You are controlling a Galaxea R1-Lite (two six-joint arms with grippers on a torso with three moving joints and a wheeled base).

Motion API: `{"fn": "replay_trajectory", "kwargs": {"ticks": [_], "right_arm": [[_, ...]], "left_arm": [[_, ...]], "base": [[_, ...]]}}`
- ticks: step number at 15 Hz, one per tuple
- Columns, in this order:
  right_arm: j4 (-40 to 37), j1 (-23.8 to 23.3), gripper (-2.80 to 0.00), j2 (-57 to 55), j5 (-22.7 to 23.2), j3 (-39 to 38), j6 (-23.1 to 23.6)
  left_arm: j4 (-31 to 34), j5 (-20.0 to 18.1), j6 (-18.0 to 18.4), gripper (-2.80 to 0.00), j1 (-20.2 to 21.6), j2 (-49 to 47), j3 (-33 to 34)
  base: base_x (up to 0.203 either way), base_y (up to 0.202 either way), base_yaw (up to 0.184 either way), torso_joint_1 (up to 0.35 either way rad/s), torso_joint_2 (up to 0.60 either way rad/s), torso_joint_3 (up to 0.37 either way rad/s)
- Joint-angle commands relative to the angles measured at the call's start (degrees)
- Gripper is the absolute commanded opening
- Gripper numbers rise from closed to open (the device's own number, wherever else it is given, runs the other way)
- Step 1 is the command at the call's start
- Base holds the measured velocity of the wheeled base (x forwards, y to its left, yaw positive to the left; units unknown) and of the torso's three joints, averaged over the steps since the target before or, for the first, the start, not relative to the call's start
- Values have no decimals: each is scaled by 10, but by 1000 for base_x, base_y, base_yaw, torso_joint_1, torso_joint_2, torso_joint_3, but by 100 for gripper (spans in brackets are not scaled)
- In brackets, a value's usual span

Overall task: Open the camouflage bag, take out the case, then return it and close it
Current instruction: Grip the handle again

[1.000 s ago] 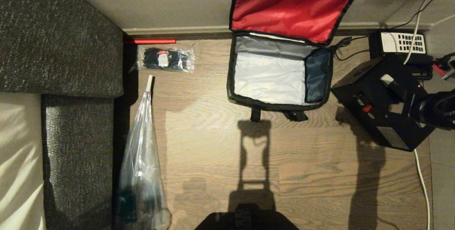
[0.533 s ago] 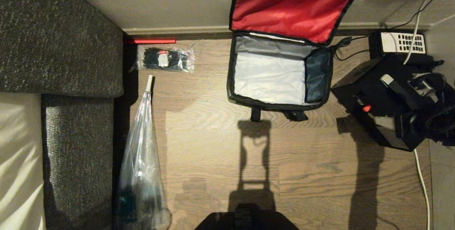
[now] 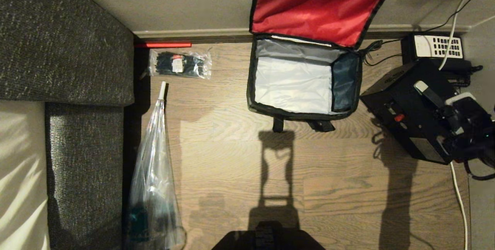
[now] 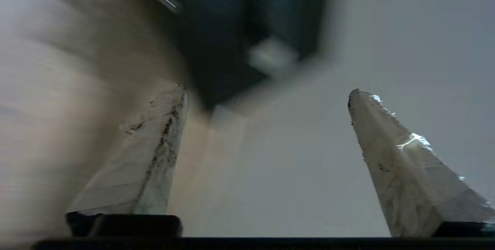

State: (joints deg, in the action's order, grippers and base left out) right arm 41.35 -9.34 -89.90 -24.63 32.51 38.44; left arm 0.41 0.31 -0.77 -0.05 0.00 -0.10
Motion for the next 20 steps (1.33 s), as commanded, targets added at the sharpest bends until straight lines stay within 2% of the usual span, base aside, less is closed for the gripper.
{"fn": "replay_trajectory", "kwargs": {"ticks": [1, 2, 5, 6, 9, 13, 16, 20], "right_arm": [[41, 6, 0, -31, -97, -20, 81], [60, 14, 0, -55, -102, -17, 81], [162, 42, 0, -127, -178, 7, 82], [188, 47, 0, -144, -189, 15, 83], [207, 51, 0, -165, -192, 57, 87], [327, 53, 0, -208, -192, 66, 161], [343, 53, 0, -217, -193, 81, 187], [353, 53, 0, -232, -193, 102, 190]], "left_arm": [[0, 0, 0, -280, 0, 0, 0], [0, 0, 0, -280, 0, 1, 0], [0, 0, 0, -280, 0, 0, 0], [0, 0, 0, -280, 0, 0, 0], [0, 0, 0, -280, 0, 0, 0], [0, 0, 0, -280, 0, 1, 0], [0, 0, 0, -280, 0, 0, 0], [0, 0, 0, -280, 0, 0, 0]], "base": [[0, 0, 0, 0, 0, 0], [0, 0, 0, 0, 0, 0], [0, 0, 0, 0, 0, 0], [0, 0, 0, 0, 0, 0], [0, 0, 0, 0, 0, 0], [0, 0, 0, 0, 0, 0], [0, 0, 0, 0, 0, 0], [0, 0, 0, 0, 0, 0]]}}
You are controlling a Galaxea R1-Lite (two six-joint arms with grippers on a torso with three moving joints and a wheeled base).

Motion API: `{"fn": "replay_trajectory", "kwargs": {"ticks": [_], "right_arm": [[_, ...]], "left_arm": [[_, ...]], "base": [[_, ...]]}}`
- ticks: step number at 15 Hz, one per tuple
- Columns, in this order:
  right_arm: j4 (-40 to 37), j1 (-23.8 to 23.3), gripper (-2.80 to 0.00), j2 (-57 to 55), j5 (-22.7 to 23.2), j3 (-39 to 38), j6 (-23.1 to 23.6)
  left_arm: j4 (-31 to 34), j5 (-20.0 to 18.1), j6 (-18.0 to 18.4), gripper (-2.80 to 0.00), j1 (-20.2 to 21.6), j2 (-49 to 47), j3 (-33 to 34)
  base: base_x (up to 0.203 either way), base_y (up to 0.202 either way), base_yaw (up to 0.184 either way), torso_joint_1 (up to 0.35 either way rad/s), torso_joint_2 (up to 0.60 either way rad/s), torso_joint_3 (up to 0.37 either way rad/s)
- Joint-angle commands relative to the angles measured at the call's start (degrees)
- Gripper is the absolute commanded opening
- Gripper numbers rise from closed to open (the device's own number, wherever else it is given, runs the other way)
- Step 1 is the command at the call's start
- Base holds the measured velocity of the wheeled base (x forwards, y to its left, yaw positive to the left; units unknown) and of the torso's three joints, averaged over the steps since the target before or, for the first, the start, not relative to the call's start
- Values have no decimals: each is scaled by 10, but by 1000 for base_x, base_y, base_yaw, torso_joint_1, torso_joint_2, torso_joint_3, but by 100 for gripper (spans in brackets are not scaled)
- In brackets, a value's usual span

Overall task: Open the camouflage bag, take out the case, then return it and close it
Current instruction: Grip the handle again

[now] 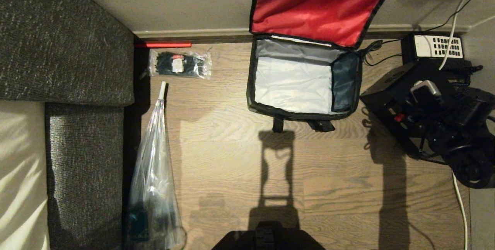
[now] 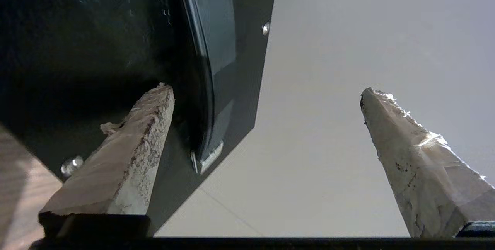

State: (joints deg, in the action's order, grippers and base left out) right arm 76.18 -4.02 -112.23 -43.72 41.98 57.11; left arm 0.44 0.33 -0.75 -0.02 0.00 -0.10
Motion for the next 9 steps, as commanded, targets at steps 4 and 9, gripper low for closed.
{"fn": "replay_trajectory", "kwargs": {"ticks": [4, 9], "right_arm": [[9, -10, 0, -31, -6, 37, -1], [8, -46, 0, -63, -6, 105, 4]], "left_arm": [[0, 0, 0, -280, 0, 0, 0], [0, 0, 0, -280, 0, 1, 0]], "base": [[0, 0, 0, 0, 0, 0], [0, 0, 0, 0, 0, 0]]}}
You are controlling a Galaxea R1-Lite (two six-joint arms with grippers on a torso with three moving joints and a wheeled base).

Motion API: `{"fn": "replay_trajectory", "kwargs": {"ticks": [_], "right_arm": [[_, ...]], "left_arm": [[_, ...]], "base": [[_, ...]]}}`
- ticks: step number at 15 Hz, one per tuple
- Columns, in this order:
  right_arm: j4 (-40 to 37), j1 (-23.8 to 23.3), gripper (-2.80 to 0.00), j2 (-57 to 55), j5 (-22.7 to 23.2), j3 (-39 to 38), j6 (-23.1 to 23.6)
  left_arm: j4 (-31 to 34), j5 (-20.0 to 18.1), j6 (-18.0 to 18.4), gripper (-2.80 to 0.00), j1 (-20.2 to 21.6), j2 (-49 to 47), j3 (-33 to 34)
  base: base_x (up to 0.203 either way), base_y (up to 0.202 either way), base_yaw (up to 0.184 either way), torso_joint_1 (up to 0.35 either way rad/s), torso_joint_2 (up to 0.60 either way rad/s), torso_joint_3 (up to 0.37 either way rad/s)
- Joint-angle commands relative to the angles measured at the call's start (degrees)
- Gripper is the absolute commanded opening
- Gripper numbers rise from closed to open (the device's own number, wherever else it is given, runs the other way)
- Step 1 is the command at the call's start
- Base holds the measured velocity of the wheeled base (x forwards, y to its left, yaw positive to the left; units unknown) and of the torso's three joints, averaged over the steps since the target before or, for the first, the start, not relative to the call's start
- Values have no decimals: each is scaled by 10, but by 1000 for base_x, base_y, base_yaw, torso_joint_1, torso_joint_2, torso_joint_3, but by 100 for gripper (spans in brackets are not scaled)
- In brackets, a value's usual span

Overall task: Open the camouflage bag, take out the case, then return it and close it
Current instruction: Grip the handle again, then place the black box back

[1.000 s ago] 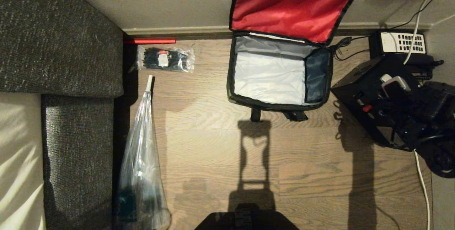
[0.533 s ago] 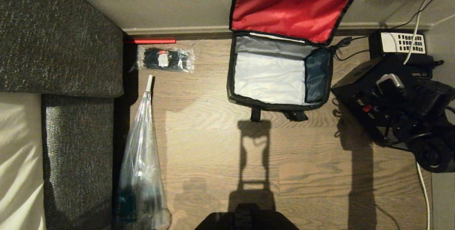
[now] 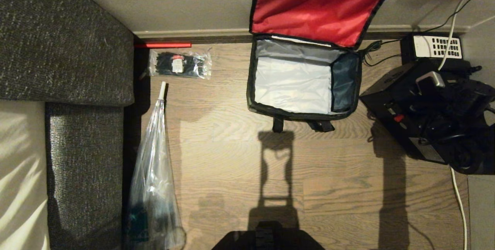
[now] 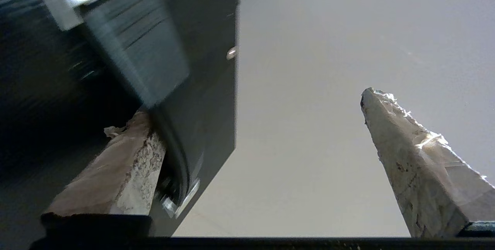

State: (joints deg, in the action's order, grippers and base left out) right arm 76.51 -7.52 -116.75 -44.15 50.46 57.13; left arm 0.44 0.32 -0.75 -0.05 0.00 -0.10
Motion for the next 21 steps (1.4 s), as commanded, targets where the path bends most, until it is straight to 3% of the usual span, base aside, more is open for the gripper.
{"fn": "replay_trajectory", "kwargs": {"ticks": [1, 5, 10, 11, 21], "right_arm": [[4, -18, 0, -22, -2, 36, 4], [-2, -60, 0, -48, 1, 91, 28], [-5, -68, 0, -67, 6, 109, 30], [-7, -67, -280, -68, 4, 106, 29], [-7, -65, -280, -51, 3, 83, 26]], "left_arm": [[0, 0, 0, -280, 0, 0, 0], [0, 0, 0, -280, 0, 1, 0], [0, 0, 0, -280, 0, 0, 0], [0, 0, 0, -280, 0, 0, 0], [0, 0, 0, -280, 0, 0, 0]], "base": [[0, 0, 0, 0, 0, 0], [0, 0, 0, 0, 0, 0], [0, 0, 0, 0, 0, 0], [0, 0, 0, 0, 0, 0], [0, 0, 0, 0, 0, 0]]}}
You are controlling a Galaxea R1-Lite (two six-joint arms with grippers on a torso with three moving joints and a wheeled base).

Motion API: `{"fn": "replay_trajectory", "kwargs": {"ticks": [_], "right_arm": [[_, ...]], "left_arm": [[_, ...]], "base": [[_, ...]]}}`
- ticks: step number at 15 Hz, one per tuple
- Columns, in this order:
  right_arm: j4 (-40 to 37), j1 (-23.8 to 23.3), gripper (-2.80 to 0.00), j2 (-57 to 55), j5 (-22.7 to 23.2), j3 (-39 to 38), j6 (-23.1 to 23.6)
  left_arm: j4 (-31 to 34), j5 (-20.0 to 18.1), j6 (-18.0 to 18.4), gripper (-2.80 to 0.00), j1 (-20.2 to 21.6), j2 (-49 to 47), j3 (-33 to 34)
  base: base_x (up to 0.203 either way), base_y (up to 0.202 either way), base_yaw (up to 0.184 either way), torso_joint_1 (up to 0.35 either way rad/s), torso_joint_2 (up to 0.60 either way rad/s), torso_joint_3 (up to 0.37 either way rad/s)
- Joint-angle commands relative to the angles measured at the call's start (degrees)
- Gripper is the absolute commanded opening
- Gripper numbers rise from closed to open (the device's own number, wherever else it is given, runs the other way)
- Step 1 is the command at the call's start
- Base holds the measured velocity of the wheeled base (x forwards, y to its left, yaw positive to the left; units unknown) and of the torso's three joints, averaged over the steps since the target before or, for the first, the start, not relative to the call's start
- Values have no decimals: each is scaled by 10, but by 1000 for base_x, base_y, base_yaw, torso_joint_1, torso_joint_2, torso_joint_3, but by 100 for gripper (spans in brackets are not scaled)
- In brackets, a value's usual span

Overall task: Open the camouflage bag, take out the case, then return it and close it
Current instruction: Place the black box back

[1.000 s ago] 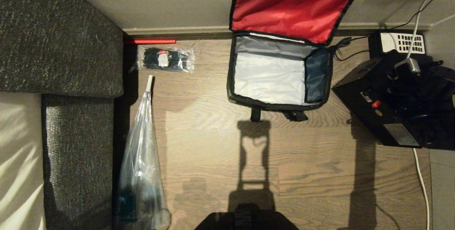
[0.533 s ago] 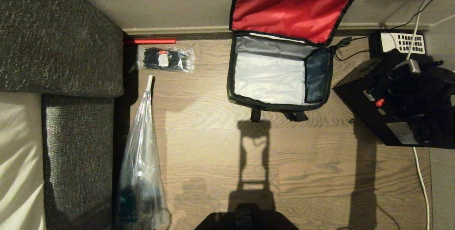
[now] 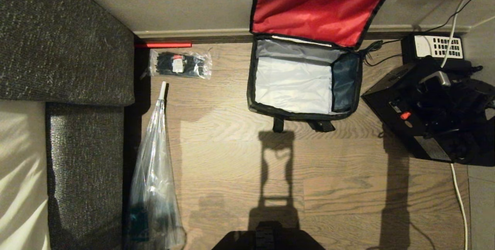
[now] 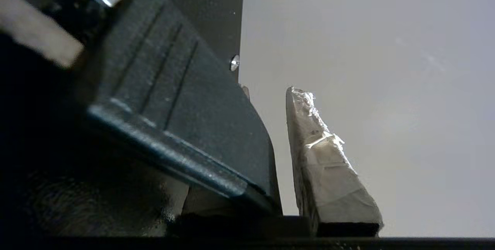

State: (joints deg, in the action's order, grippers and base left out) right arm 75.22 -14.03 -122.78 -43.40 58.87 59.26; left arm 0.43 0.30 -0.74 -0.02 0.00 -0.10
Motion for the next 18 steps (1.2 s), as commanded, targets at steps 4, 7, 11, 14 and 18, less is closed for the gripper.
{"fn": "replay_trajectory", "kwargs": {"ticks": [4, 7, 11, 14, 18], "right_arm": [[-14, 1, -280, 61, -4, -17, 5], [-62, 3, -280, 141, 2, -38, 4], [-138, 6, -280, 272, 10, -73, 5], [-152, 8, -280, 349, 47, -117, 14], [-160, 13, -280, 425, 102, -156, 35]], "left_arm": [[0, 0, 0, -280, -1, 0, 0], [0, 0, 0, -280, 0, 0, 0], [0, 0, 0, -280, 0, 0, 0], [0, 0, 0, -280, -1, 0, 0], [0, 0, 0, -280, 0, 0, 0]], "base": [[0, 0, 0, 0, 0, 0], [0, 0, 0, 0, 0, 0], [0, 0, 0, 0, 0, 0], [0, 0, 0, 0, 0, 0], [0, 0, 0, 0, 0, 0]]}}
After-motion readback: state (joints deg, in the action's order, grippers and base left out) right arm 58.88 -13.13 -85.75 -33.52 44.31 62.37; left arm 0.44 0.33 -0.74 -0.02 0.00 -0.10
